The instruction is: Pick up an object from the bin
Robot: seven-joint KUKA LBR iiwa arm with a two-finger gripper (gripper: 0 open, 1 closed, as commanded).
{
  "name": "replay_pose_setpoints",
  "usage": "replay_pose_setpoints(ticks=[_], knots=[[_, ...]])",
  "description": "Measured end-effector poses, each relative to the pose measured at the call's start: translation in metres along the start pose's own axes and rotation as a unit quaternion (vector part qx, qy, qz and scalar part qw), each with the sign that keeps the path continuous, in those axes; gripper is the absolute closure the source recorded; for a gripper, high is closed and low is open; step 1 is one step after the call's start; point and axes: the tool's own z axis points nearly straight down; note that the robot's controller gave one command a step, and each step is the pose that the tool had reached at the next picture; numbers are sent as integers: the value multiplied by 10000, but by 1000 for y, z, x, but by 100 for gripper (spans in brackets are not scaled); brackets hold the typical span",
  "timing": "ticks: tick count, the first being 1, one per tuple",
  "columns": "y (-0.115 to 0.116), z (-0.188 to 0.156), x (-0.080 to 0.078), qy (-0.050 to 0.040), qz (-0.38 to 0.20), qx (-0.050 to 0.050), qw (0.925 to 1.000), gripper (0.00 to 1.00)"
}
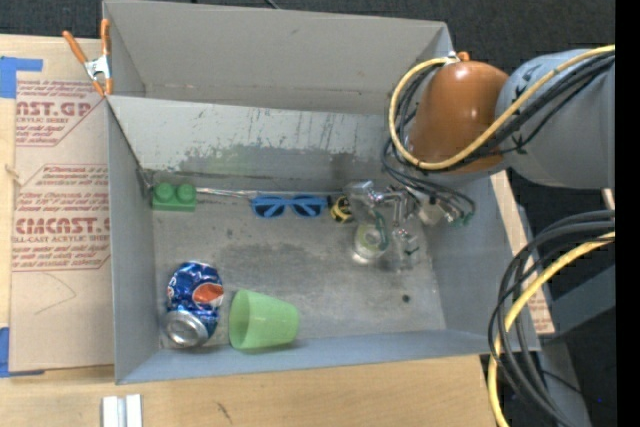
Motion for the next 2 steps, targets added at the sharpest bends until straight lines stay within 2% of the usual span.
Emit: replay_pose_setpoints(ticks=[1,2], knots=[[-1,-3,-2,-38,5,14,10000,100],[18,-129,0,-20,23,17,10000,100]])
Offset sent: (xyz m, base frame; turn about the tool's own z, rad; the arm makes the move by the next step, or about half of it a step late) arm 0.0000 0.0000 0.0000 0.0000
